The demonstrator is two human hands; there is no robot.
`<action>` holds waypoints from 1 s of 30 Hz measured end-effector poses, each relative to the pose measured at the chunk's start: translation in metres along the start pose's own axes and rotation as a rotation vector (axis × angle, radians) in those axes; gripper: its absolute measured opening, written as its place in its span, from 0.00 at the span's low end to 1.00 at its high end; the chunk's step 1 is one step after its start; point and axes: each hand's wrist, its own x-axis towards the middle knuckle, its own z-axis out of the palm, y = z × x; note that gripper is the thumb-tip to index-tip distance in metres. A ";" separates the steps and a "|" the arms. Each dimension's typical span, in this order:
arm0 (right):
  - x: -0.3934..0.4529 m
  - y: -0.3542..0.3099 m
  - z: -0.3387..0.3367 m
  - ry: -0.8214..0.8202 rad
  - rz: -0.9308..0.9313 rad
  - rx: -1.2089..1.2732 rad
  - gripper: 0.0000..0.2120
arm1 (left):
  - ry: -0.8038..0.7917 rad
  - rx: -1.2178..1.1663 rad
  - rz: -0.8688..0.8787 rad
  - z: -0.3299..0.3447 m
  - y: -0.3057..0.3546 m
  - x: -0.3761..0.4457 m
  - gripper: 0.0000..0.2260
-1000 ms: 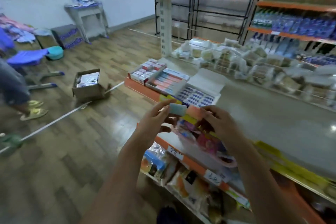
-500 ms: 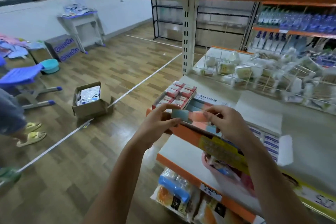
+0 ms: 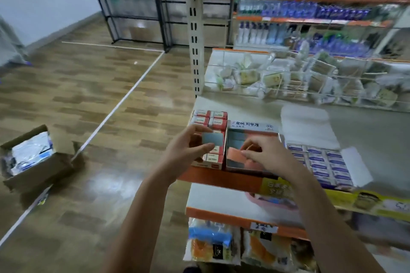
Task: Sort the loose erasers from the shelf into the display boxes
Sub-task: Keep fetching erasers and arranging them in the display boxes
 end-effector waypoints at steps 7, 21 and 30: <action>-0.010 -0.007 0.009 0.040 0.095 -0.054 0.04 | -0.193 0.008 0.030 -0.015 -0.005 0.020 0.11; -0.002 -0.015 0.018 0.046 0.124 -0.232 0.06 | -0.197 0.209 0.131 -0.004 0.004 0.041 0.11; -0.011 0.001 -0.017 0.319 0.072 -0.314 0.03 | -0.063 0.656 0.240 0.055 0.004 0.078 0.13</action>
